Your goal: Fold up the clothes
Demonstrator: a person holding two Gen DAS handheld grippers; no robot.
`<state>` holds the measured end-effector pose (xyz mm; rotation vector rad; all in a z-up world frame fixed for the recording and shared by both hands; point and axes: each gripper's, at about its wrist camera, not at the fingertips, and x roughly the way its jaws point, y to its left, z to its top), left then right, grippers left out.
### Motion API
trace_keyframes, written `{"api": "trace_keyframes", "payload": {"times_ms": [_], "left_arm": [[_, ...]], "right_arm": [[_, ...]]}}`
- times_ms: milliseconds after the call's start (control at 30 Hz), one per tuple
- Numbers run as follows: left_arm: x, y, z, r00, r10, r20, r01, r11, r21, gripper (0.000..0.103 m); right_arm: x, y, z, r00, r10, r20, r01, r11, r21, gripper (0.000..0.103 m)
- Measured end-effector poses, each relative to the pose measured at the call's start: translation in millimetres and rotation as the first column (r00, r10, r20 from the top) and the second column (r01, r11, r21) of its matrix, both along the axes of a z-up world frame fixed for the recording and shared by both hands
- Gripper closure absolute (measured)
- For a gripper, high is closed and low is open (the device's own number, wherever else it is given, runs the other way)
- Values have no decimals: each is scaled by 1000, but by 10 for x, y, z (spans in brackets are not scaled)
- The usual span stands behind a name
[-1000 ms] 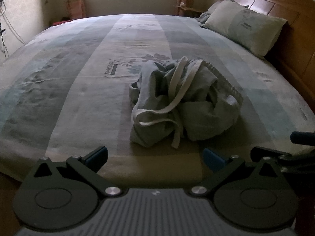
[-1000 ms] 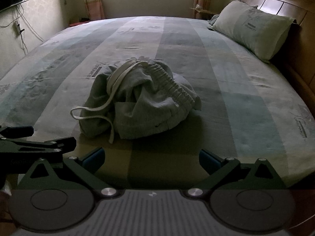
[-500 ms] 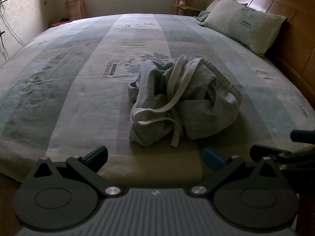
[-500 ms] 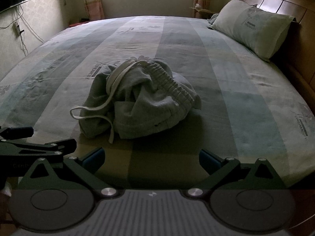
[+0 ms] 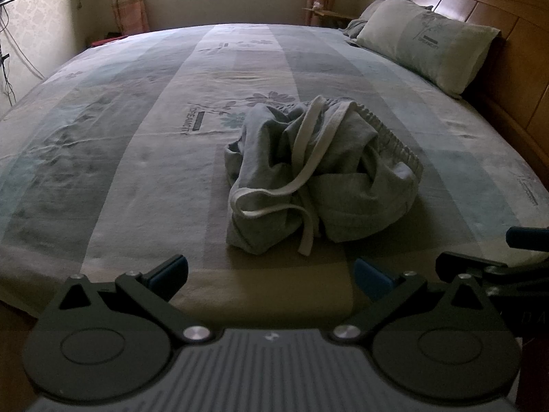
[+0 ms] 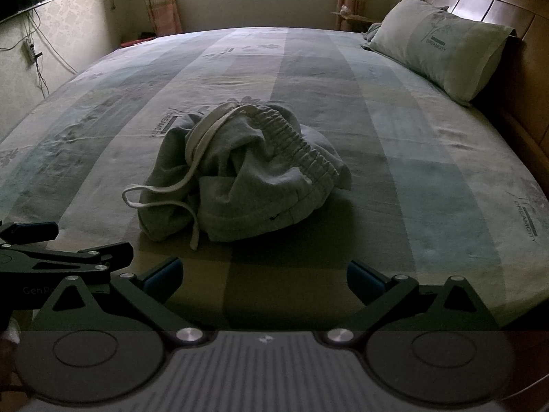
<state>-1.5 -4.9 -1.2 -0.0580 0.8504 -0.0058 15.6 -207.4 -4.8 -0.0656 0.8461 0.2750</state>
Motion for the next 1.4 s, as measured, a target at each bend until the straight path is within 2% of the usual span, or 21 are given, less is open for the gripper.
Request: {"api": "trace_keyframes", "payload": {"times_ms": [1400], "left_arm": [[-32,81,8,1000,4,21,-3,1000,-30,1]], "right_arm": [[-84,118,85,1000,-5,16,6,999,-50,0]]}}
